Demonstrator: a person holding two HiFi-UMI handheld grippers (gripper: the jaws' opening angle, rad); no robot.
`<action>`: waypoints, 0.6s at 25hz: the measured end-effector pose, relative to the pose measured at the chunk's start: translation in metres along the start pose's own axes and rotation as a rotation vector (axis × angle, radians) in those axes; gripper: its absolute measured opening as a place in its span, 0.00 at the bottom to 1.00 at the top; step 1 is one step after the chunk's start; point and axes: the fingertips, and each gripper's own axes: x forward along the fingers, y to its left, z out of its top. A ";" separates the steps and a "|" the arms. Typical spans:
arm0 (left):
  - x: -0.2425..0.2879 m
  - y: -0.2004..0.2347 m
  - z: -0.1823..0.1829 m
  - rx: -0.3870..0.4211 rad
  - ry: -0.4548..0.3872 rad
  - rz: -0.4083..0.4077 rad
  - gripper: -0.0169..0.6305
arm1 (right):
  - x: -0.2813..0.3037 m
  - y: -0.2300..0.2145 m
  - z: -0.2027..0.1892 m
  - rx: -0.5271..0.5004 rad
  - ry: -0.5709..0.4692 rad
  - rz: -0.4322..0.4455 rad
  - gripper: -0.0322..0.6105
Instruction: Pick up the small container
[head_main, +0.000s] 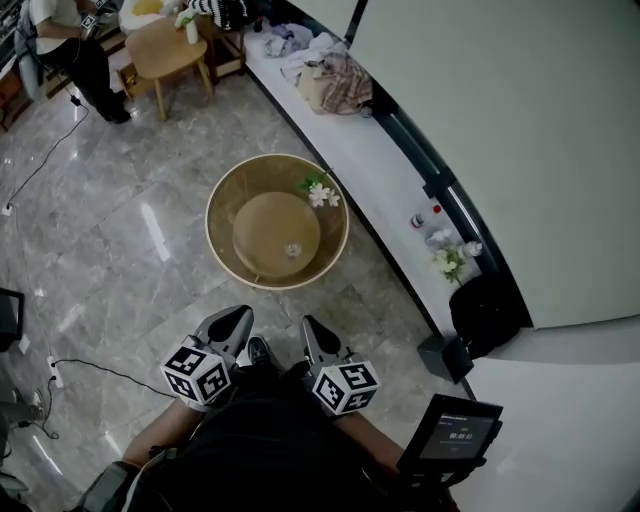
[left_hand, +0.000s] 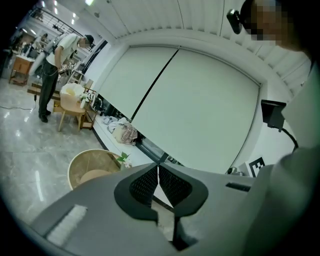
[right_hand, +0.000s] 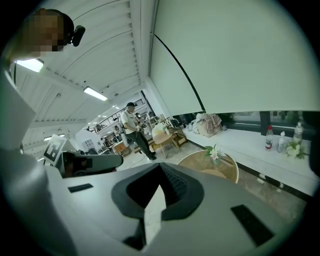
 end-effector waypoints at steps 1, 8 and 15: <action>0.002 0.001 0.002 -0.008 -0.005 -0.015 0.04 | 0.000 -0.002 0.001 0.002 -0.001 -0.012 0.05; 0.030 0.008 0.007 -0.004 0.031 -0.048 0.04 | 0.011 -0.020 0.010 0.018 0.005 -0.054 0.05; 0.051 0.023 0.018 0.002 0.043 0.000 0.04 | 0.045 -0.034 0.028 0.024 0.008 0.008 0.05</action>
